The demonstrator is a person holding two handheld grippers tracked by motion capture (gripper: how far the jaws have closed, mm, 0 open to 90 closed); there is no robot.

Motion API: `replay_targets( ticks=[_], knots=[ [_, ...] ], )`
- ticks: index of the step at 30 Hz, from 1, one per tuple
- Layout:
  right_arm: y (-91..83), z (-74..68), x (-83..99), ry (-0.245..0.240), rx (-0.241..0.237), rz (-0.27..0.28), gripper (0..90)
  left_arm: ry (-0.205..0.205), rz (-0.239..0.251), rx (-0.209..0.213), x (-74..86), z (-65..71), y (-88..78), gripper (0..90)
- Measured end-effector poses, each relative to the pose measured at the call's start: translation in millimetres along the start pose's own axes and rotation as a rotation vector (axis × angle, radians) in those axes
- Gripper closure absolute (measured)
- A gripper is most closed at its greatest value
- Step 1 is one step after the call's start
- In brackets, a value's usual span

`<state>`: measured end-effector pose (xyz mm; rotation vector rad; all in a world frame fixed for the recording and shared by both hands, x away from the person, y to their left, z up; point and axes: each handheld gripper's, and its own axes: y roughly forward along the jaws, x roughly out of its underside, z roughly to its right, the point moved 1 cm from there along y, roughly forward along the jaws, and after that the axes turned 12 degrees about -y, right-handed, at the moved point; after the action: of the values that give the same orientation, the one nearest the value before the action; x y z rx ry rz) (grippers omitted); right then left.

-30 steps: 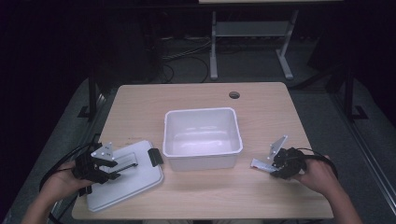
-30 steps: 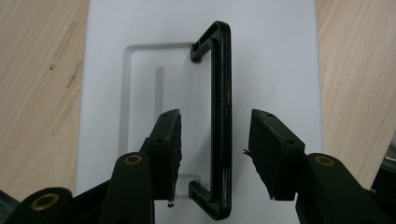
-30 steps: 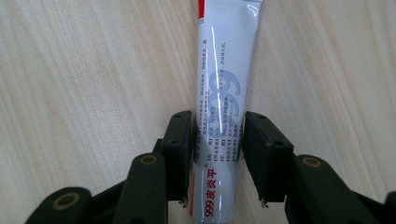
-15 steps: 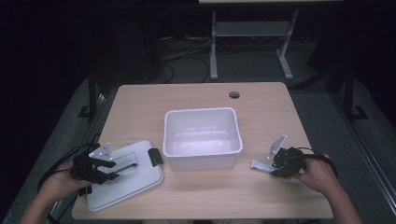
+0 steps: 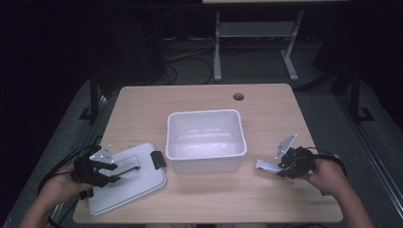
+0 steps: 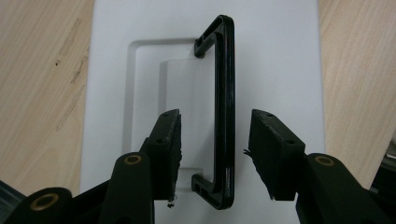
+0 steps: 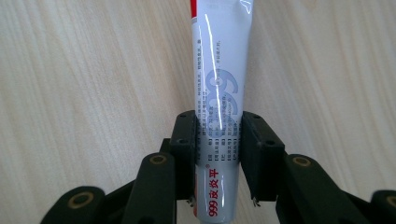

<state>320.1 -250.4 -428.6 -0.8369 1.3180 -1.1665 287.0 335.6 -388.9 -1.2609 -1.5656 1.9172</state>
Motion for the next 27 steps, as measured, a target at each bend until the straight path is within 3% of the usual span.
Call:
replay_targets(
  ticks=[27],
  knots=[
    [-67.1, 8.4, -28.3, -0.07, 0.014, 0.04, 67.5, -0.003, 0.012, -0.001, 1.7, 0.4, -0.4, 49.6]
  ],
)
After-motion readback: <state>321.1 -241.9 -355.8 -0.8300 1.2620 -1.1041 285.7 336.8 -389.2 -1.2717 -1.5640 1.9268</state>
